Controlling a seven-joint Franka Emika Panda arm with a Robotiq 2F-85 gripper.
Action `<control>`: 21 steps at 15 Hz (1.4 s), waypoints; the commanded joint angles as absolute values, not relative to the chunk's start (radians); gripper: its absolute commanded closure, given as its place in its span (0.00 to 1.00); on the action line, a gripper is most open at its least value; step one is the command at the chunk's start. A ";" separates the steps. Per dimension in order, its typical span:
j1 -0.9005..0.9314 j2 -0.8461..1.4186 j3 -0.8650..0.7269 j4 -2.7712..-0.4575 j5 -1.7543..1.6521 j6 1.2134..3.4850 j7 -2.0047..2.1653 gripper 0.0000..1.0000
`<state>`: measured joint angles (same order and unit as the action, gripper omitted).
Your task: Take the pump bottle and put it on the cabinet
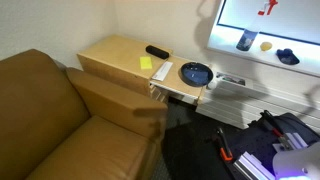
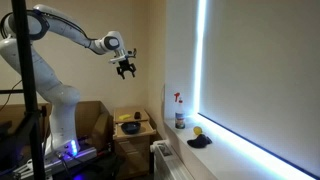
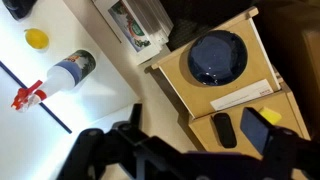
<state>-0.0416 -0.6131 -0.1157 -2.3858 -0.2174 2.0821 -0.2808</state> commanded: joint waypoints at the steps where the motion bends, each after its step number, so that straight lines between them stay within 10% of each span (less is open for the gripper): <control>1: -0.042 -0.613 -0.115 -2.384 -0.217 2.080 -0.281 0.00; 21: -0.231 -0.148 -0.450 -2.128 -0.033 2.199 -0.317 0.00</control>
